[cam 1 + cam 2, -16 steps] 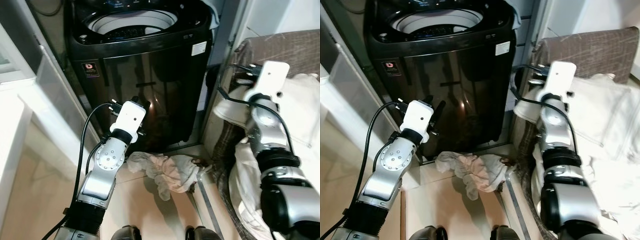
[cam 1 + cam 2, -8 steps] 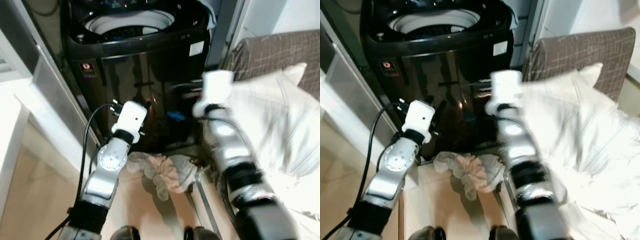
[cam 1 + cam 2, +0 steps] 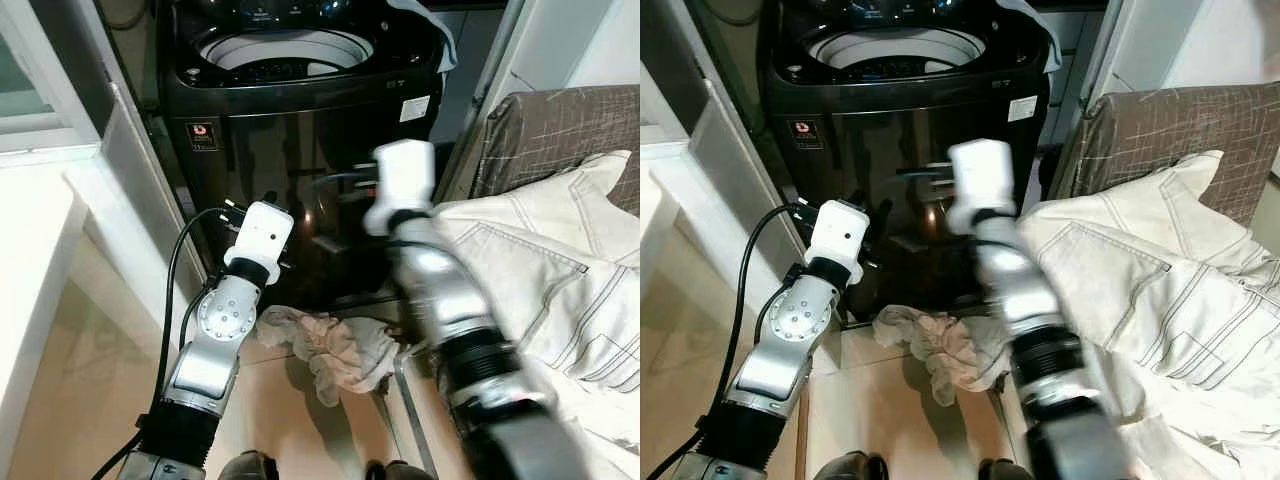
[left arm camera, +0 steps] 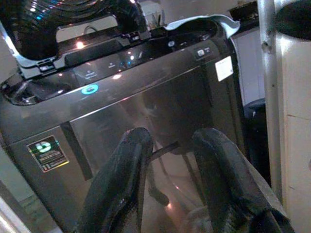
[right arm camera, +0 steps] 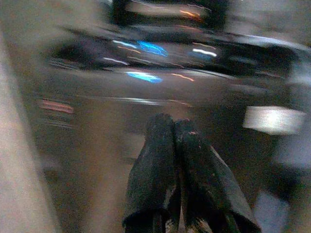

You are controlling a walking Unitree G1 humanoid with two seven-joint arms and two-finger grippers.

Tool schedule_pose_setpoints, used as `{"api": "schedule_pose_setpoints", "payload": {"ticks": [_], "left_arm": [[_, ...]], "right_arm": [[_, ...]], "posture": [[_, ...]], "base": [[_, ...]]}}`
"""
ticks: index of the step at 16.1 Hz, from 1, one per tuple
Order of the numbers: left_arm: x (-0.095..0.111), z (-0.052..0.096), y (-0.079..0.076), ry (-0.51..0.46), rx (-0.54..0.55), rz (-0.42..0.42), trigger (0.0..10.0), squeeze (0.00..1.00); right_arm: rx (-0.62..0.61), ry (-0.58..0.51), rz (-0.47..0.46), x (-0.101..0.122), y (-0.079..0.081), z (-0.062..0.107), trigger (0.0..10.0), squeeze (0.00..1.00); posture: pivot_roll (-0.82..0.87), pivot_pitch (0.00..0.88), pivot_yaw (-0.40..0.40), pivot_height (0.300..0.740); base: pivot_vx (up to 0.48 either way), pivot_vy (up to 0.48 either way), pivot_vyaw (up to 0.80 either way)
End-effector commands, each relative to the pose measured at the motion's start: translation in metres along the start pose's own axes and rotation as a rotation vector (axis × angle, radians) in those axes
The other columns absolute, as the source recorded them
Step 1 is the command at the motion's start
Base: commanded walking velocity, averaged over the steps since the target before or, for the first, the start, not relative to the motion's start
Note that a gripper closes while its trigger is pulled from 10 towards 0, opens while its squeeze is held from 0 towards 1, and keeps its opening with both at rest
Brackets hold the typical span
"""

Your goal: Clothes washing

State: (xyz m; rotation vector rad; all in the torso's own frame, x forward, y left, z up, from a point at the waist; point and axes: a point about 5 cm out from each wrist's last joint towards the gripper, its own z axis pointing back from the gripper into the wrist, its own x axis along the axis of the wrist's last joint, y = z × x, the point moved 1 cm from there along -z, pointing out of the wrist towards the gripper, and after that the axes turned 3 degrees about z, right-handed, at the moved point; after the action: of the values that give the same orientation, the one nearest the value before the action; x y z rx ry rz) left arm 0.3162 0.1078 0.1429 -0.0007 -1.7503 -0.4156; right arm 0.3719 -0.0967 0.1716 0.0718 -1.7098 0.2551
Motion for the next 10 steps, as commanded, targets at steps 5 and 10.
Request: {"api": "schedule_pose_setpoints", "payload": {"ticks": [5,10], "left_arm": [[0.000,0.000,-0.003,-0.001,-0.010,-0.015,10.0,0.00],[-0.001,-0.005,-0.010,-0.005,-0.046,-0.007,10.0,0.00]], "right_arm": [[-0.310,-0.080,0.215,0.018,-0.079,0.027,10.0,1.00],[0.007,-0.027,0.419,0.040,-0.119,0.034,10.0,1.00]], "posture": [[-0.09,0.051,-0.002,0.736],[-0.14,0.034,0.022,0.736]], "base": [[0.000,0.000,0.00],[0.000,0.000,0.00]]}}
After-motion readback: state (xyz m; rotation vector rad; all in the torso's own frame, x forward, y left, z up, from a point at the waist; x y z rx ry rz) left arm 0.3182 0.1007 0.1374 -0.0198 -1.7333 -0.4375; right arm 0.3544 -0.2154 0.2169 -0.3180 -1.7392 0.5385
